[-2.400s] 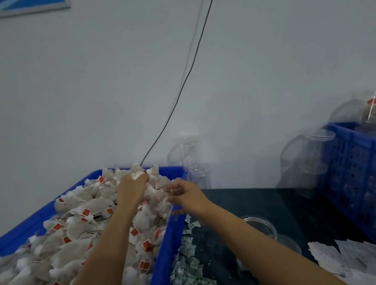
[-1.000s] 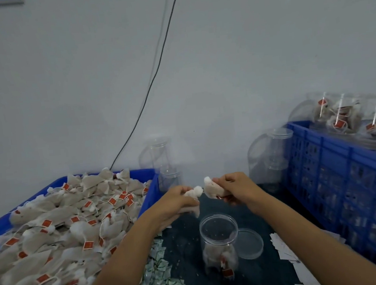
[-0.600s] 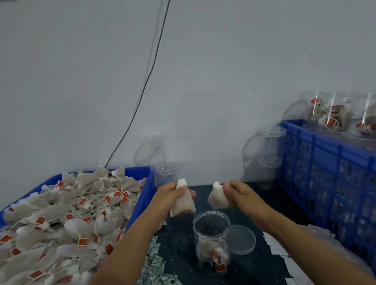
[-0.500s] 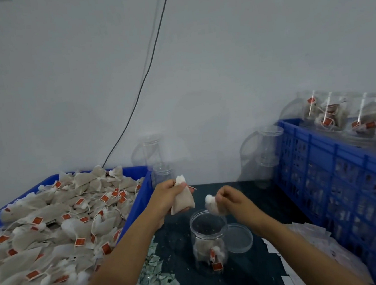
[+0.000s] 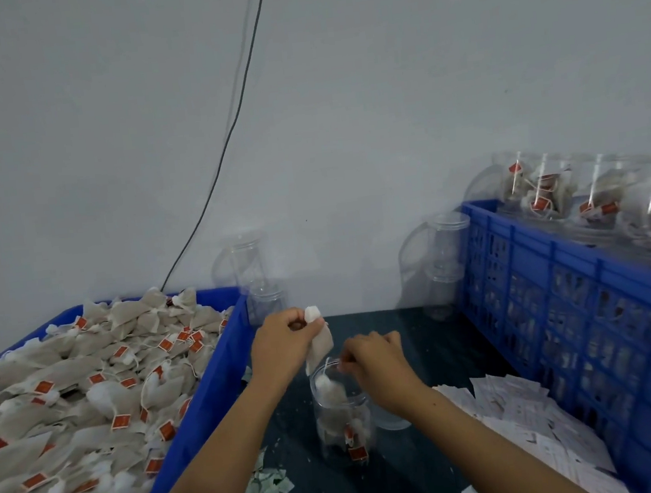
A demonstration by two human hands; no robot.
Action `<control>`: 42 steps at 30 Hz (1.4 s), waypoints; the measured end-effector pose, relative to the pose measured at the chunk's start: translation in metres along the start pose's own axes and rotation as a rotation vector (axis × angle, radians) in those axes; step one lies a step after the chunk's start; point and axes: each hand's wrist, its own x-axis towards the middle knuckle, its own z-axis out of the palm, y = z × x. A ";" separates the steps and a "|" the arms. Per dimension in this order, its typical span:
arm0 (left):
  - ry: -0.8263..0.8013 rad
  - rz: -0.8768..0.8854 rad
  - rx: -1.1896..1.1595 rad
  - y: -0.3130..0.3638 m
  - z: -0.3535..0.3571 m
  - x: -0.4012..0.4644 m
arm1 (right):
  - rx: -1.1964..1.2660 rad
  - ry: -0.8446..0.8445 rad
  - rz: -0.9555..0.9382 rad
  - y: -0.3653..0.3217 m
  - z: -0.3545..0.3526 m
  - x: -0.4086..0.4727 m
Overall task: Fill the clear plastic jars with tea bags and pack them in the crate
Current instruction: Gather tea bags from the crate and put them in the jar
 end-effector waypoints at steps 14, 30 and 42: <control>-0.569 0.304 0.794 0.008 0.013 -0.015 | 0.508 0.254 0.268 0.066 -0.019 -0.031; -0.307 -0.261 0.297 -0.030 -0.011 -0.015 | 0.089 0.049 -0.104 0.000 0.001 0.000; -0.038 0.103 0.401 -0.024 0.006 -0.030 | 0.239 -0.011 -0.005 0.002 0.014 -0.005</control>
